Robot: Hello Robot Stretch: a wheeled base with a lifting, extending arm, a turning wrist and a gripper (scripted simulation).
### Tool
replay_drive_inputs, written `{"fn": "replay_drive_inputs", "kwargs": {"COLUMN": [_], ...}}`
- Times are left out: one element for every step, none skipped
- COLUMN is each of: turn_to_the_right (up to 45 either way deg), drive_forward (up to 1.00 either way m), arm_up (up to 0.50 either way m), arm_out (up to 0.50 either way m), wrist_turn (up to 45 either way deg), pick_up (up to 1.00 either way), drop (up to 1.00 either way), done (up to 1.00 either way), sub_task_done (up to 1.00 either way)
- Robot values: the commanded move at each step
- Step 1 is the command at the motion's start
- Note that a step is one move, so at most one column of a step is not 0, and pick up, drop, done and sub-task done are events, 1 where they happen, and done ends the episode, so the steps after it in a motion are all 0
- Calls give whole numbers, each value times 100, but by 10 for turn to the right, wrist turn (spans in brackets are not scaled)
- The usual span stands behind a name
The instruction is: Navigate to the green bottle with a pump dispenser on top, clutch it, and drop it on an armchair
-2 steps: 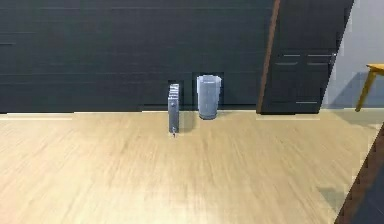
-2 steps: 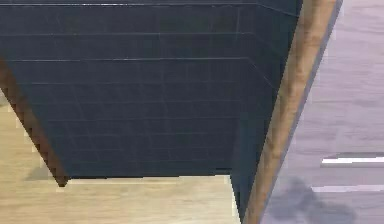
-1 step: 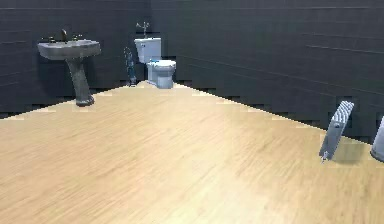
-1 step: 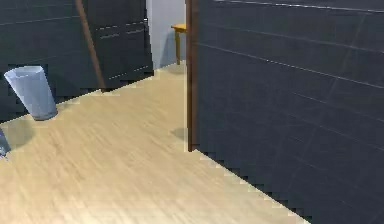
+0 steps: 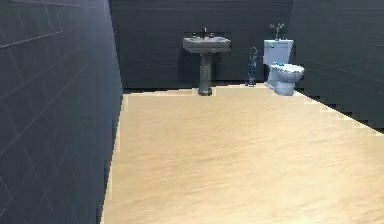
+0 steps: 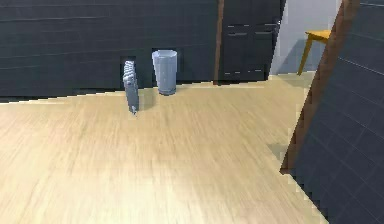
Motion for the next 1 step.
{"fn": "replay_drive_inputs", "kwargs": {"turn_to_the_right": [0], "drive_forward": [100], "arm_up": [0], "arm_out": [0], "wrist_turn": [0], "pick_up": [0], "drop": [0], "done": [0], "sub_task_done": [0]}}
